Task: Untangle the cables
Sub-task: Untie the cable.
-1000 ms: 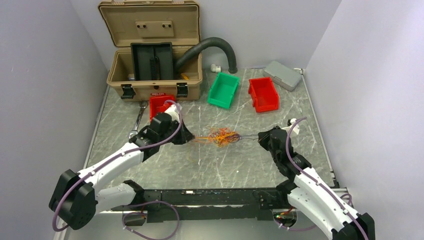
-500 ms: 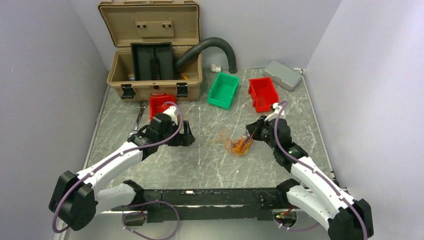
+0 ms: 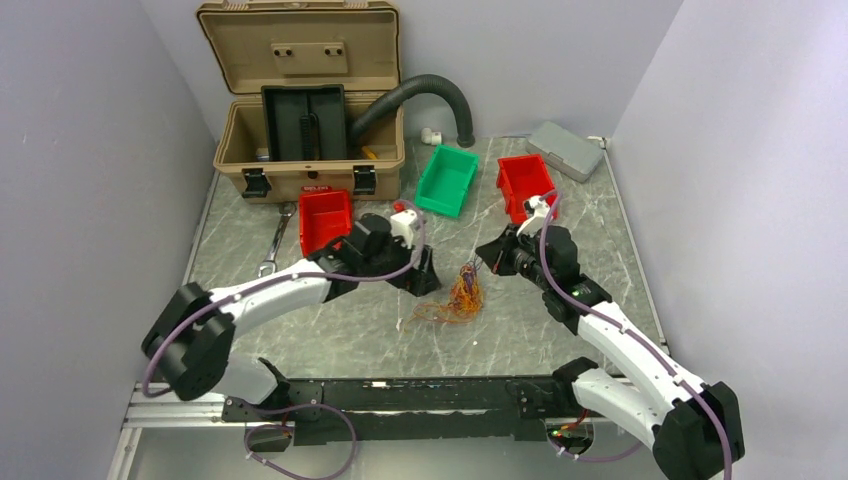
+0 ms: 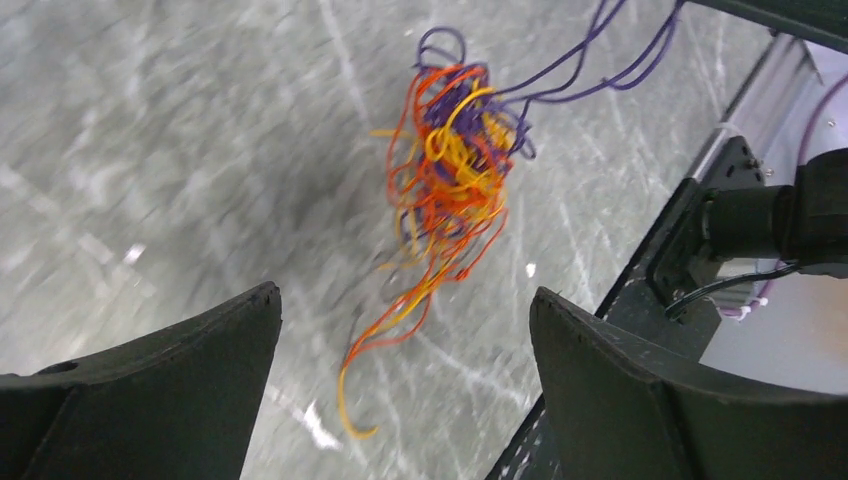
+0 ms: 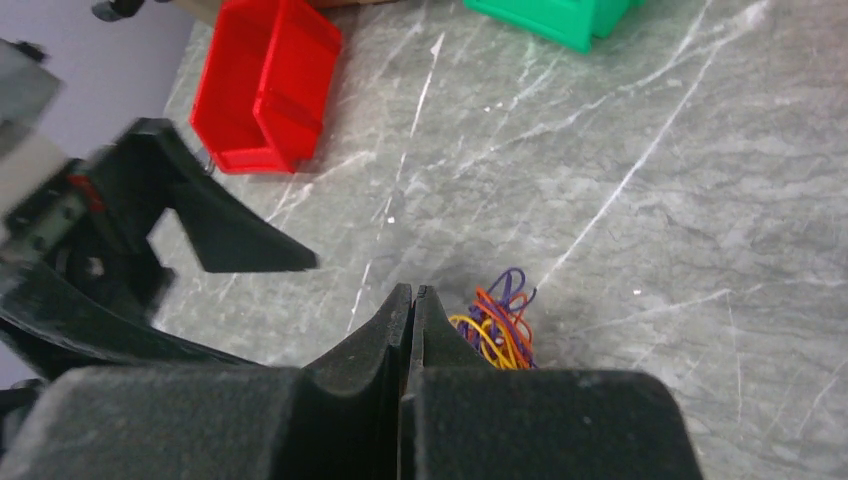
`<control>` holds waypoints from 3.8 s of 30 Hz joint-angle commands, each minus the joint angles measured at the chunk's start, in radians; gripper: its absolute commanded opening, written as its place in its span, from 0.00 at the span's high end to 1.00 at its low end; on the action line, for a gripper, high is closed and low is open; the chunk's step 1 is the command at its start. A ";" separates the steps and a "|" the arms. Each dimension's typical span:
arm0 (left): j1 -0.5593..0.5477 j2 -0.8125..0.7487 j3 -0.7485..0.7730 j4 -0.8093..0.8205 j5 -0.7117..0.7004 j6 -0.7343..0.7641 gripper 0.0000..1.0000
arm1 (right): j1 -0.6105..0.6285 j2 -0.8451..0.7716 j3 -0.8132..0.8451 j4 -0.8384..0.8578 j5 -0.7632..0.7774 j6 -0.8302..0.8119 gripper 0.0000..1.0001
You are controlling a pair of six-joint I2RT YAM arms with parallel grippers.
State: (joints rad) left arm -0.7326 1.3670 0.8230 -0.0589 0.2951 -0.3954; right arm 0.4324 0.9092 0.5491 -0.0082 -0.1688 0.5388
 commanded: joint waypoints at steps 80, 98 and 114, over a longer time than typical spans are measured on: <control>0.197 0.377 0.017 0.338 0.250 -0.136 1.00 | -0.063 0.016 -0.025 -0.319 0.593 0.096 1.00; 0.032 0.381 0.168 0.353 0.322 -0.143 0.06 | -0.058 0.062 -0.071 0.051 -0.167 -0.009 1.00; 0.008 0.552 0.205 0.467 0.297 -0.322 1.00 | -0.054 0.090 -0.082 0.049 -0.101 0.052 1.00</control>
State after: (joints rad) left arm -0.7372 1.9125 1.0401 0.3405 0.6159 -0.6769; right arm 0.3733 1.0134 0.4633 0.0174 -0.3401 0.5510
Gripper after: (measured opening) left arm 0.057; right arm 0.057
